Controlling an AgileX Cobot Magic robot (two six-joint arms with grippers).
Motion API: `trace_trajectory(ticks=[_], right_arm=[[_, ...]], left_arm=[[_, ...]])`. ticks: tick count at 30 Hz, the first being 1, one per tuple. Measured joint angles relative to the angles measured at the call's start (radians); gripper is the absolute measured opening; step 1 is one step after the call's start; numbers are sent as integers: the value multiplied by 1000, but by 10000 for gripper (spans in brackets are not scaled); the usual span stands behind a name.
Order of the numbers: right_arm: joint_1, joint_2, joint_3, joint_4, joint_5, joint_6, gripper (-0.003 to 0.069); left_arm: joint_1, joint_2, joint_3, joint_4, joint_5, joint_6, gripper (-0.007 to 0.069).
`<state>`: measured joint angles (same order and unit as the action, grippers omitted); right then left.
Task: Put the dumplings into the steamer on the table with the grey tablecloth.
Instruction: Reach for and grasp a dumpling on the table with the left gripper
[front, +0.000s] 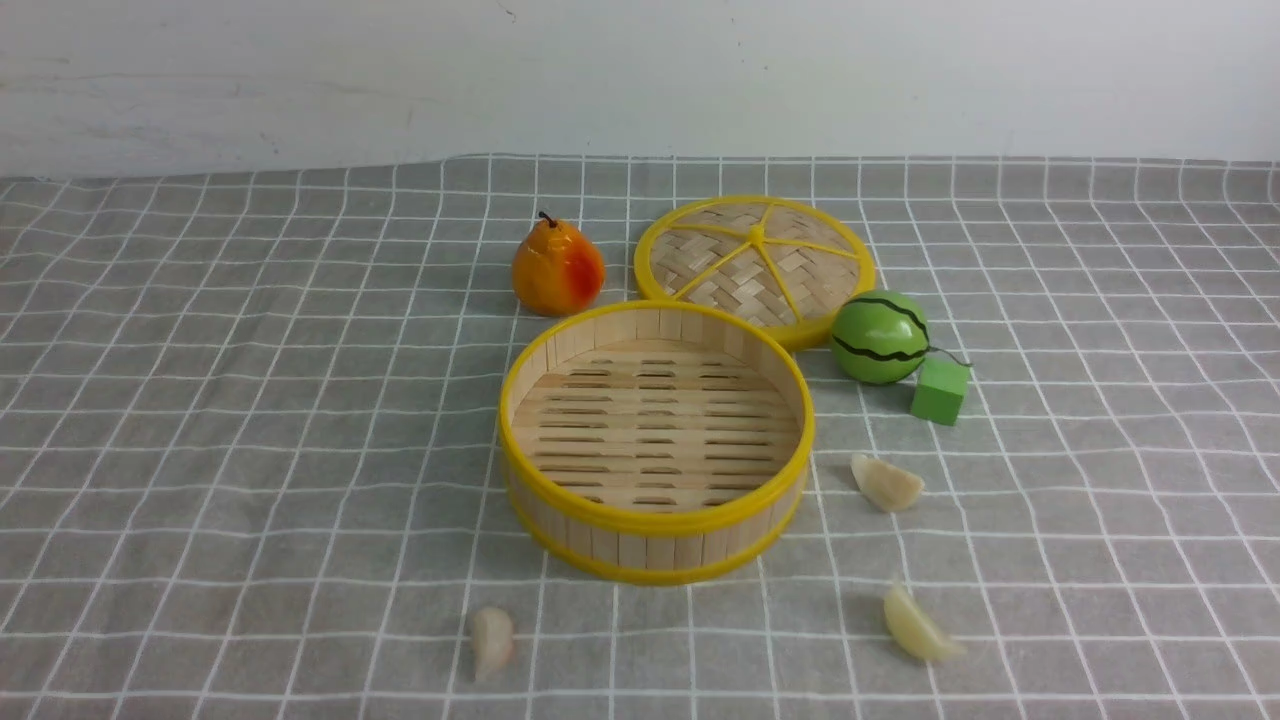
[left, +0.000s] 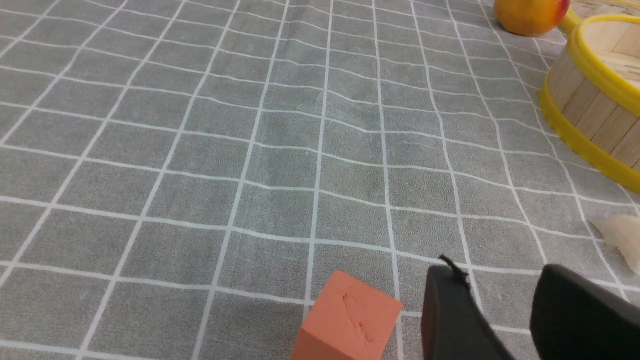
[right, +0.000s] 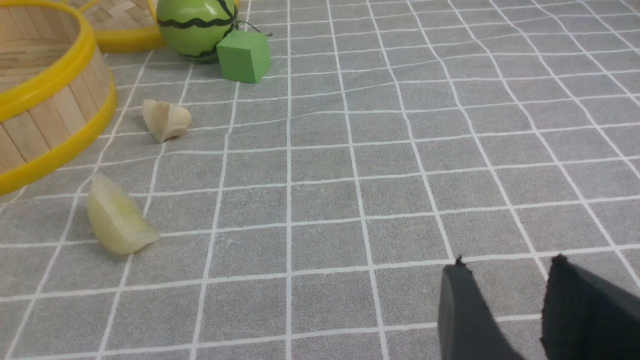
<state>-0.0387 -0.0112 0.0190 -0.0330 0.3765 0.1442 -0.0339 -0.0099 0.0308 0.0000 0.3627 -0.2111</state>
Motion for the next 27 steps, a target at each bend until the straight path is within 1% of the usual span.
trace_trajectory(ticks=[23, 27], right_arm=[[0, 0, 0, -1, 0, 0, 242], [0, 0, 0, -43, 0, 0, 242]], left_arm=[[0, 0, 0, 0, 0, 0, 238], [0, 0, 0, 0, 0, 0, 238]])
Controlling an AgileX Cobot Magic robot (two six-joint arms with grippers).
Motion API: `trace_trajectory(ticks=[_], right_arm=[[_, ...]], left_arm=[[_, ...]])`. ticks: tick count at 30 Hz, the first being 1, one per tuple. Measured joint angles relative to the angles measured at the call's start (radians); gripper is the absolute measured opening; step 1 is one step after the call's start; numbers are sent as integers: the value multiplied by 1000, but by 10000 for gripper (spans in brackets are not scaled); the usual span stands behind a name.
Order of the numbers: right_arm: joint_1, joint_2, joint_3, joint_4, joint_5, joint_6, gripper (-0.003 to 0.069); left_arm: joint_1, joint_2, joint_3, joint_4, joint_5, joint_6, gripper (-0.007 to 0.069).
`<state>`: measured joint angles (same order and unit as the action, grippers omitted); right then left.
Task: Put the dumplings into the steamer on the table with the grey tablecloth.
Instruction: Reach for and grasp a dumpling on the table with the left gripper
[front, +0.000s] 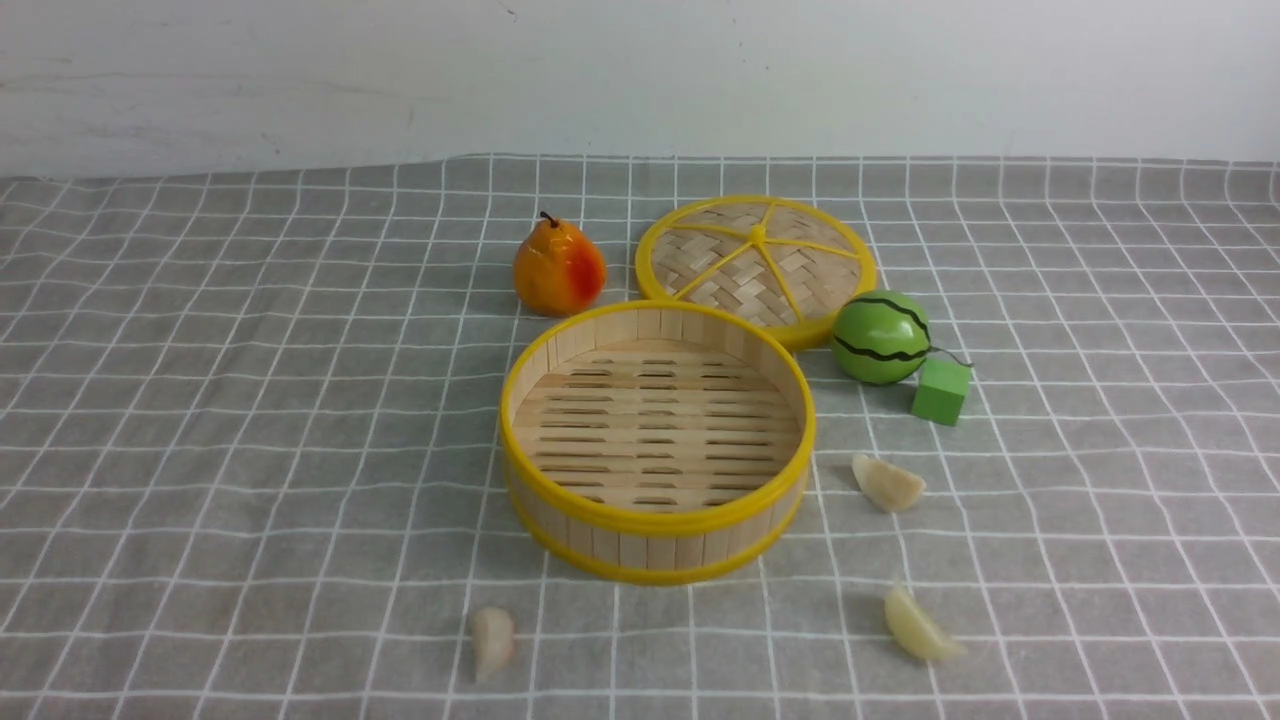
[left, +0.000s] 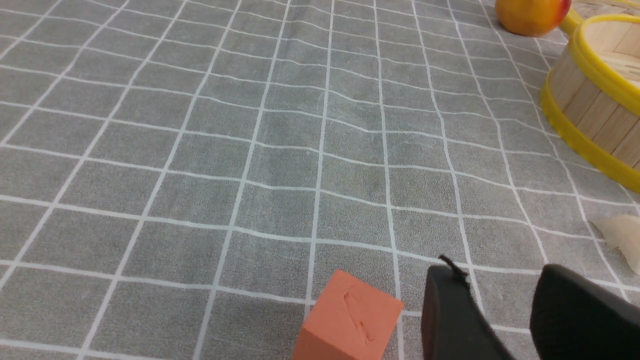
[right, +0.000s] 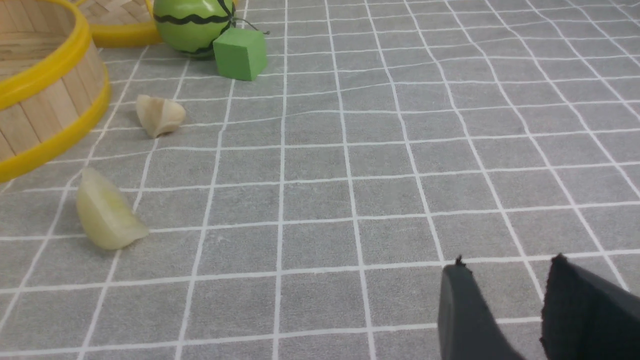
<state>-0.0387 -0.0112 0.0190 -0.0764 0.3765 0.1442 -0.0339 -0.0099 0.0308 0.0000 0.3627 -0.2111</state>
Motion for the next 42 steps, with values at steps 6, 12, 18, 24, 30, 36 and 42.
trace_trajectory(ticks=[6, 12, 18, 24, 30, 36, 42], right_arm=[[0, 0, 0, -7, 0, 0, 242], [0, 0, 0, -67, 0, 0, 242], [0, 0, 0, -86, -1, 0, 242], [0, 0, 1, -75, -15, 2, 242], [0, 0, 4, 340, -24, 269, 242], [0, 0, 8, 730, -24, 522, 242], [0, 0, 8, 724, -62, 538, 242]], left_arm=[[0, 0, 0, 0, 0, 0, 238], [0, 0, 0, 0, 0, 0, 238], [0, 0, 0, 0, 0, 0, 238], [0, 0, 0, 23, -20, -13, 238], [0, 0, 0, -496, -51, -416, 238], [0, 0, 0, -753, -69, -633, 238], [0, 0, 0, -789, -58, -624, 238]])
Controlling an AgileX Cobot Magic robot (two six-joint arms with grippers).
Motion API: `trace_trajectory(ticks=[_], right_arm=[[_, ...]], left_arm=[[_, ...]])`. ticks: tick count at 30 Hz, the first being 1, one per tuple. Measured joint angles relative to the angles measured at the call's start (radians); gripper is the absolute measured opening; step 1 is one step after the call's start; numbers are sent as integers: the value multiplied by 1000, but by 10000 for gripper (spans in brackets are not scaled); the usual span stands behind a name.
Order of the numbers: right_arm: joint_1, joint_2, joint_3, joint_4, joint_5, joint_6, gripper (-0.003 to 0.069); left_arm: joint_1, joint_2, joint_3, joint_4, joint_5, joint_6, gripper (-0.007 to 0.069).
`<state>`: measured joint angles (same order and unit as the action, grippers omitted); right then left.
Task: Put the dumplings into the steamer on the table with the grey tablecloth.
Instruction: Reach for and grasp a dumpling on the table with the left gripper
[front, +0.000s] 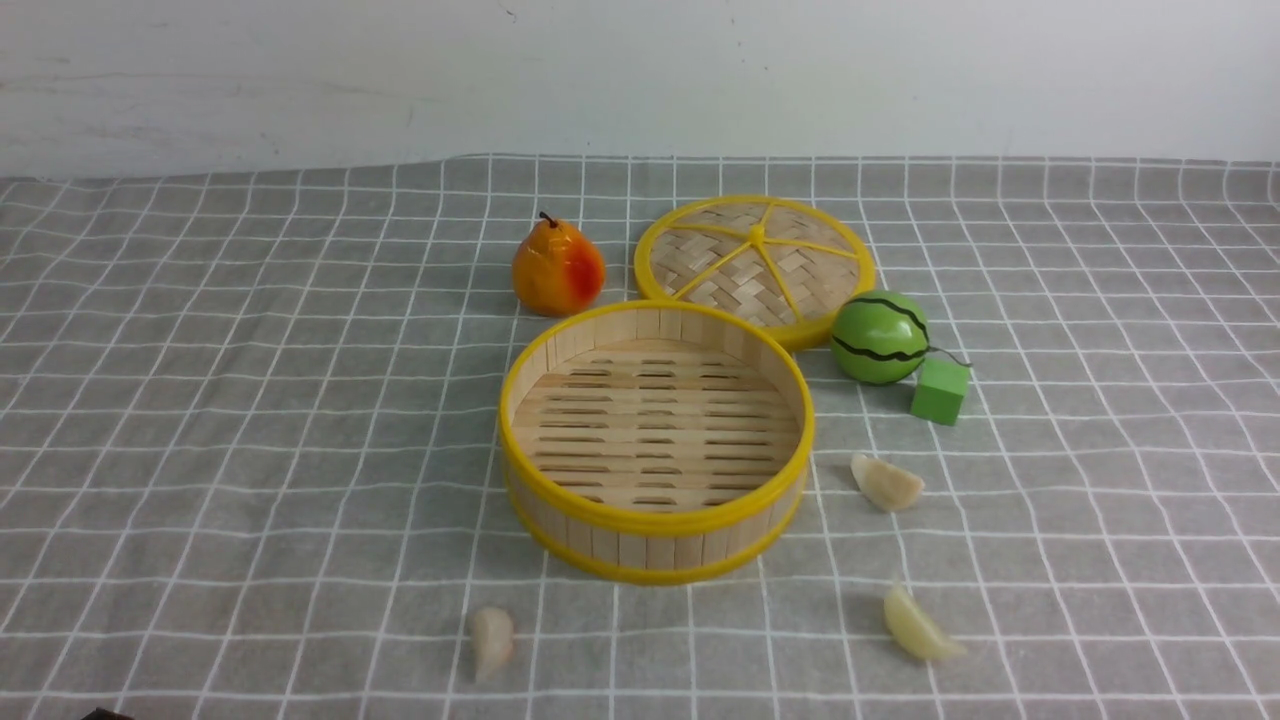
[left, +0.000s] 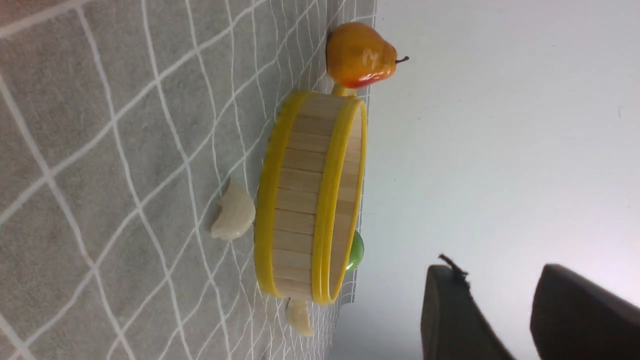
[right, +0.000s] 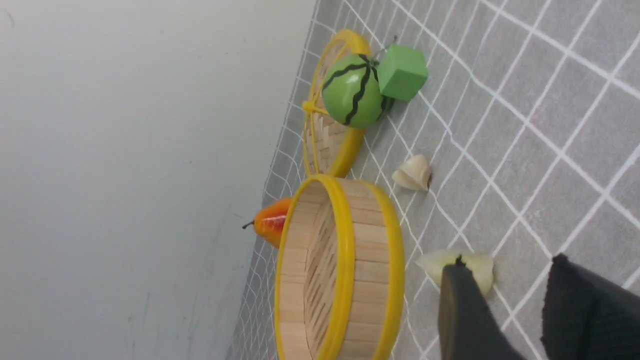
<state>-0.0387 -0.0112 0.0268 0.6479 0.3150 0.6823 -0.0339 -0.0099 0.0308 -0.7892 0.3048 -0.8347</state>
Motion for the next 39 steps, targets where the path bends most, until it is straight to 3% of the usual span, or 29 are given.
trace_trajectory(ticks=[4, 6, 7, 9, 12, 14, 15, 16, 20, 24, 29, 35, 36, 37, 39], right_arm=[[0, 0, -8, -5, -21, -92, 242], [0, 2, -60, -27, -22, -215, 232], [0, 2, -60, -27, -22, -226, 232], [0, 54, -160, -78, -38, -367, 169], [0, 235, -320, -178, -51, -549, 34], [0, 342, -407, -216, -36, -623, -5], [0, 497, -526, -252, 33, -705, -18], [0, 497, -540, -255, 33, -714, -18], [9, 782, -809, -278, 338, -879, -19], [96, 971, -965, -309, 580, -940, -18], [263, 1085, -1026, -397, 716, -946, -15], [368, 1100, -1027, -441, 744, -947, -15], [372, 1100, -1027, -442, 744, -947, -15], [377, 1100, -1027, -447, 742, -947, -15], [377, 1100, -1027, -447, 737, -947, -13]], left_arm=[[0, 0, -98, 5, 97, 245, 238], [0, 7, -209, 37, 168, 487, 226], [0, 7, -209, 37, 168, 487, 226], [0, 93, -352, 132, 263, 659, 170], [0, 313, -543, 300, 398, 752, 49], [0, 405, -613, 392, 452, 763, -5], [0, 543, -720, 504, 539, 762, -14], [0, 571, -730, 516, 549, 762, -14], [-52, 814, -867, 685, 719, 715, -14], [-232, 993, -927, 759, 755, 684, -14], [-396, 1176, -978, 818, 741, 638, -2], [-446, 1375, -1007, 789, 612, 523, 169], [-448, 1407, -1009, 778, 572, 513, 223], [-449, 1483, -1011, 754, 502, 502, 323], [-449, 1545, -1011, 736, 435, 498, 416]])
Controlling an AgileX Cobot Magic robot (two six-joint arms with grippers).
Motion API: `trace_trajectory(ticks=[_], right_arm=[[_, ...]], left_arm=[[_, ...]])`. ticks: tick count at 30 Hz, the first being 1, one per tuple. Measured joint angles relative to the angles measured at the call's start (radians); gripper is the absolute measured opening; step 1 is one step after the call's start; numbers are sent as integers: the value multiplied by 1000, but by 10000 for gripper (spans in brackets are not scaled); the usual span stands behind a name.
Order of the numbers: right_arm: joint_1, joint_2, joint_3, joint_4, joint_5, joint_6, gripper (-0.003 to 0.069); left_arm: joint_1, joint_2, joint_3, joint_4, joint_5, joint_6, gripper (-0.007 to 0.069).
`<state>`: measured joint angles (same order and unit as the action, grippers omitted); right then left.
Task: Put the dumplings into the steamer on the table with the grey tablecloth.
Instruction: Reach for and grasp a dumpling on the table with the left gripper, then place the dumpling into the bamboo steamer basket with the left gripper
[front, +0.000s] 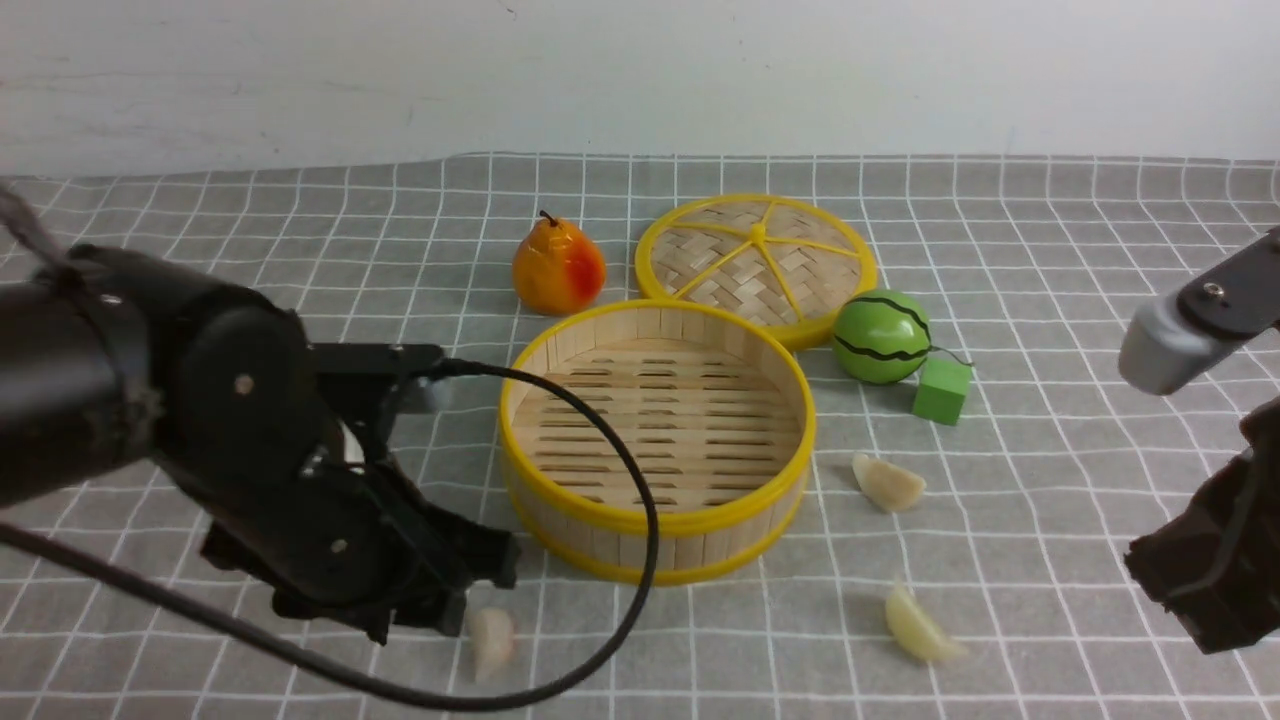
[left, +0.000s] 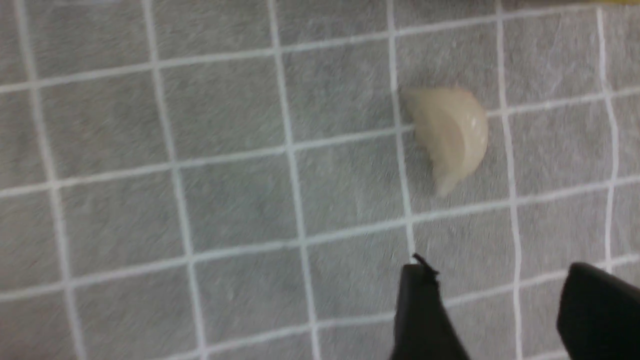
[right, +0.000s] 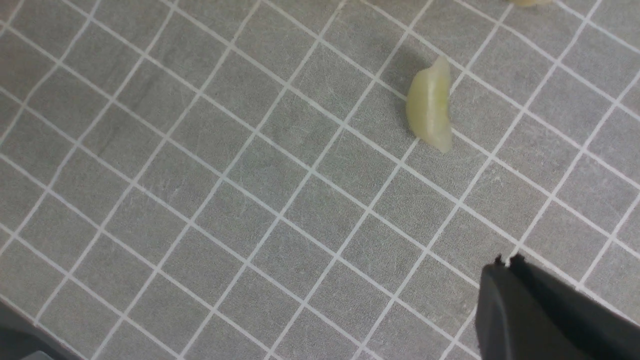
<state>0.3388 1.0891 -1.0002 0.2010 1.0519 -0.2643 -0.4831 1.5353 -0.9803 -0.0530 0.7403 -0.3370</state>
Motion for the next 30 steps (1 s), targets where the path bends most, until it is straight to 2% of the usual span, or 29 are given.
trace_trajectory(ticks=[3, 5, 11, 14, 17, 19, 23, 30], right_arm=[[0, 0, 0, 0, -5, 0, -11], [0, 0, 0, 0, -6, 0, -11], [0, 0, 0, -4, -14, 0, -6], [0, 0, 0, -13, -20, 0, -4], [0, 0, 0, -18, -21, 0, -4], [0, 0, 0, -18, -21, 0, -3], [0, 0, 0, -18, -22, 0, -1], [0, 0, 0, -18, -23, 0, 1]], left_arm=[[0, 87, -13, -5, -75, -2, 522], [0, 136, -34, -5, -95, -2, 559], [0, 250, -107, -5, -98, -2, 569], [0, 296, -122, -7, -80, -2, 547], [-1, 314, -133, 0, -54, -2, 470], [-1, 314, -135, 7, -46, -2, 395], [-1, 313, -149, -2, -3, -2, 197], [-1, 218, -285, -10, 169, 56, 204]])
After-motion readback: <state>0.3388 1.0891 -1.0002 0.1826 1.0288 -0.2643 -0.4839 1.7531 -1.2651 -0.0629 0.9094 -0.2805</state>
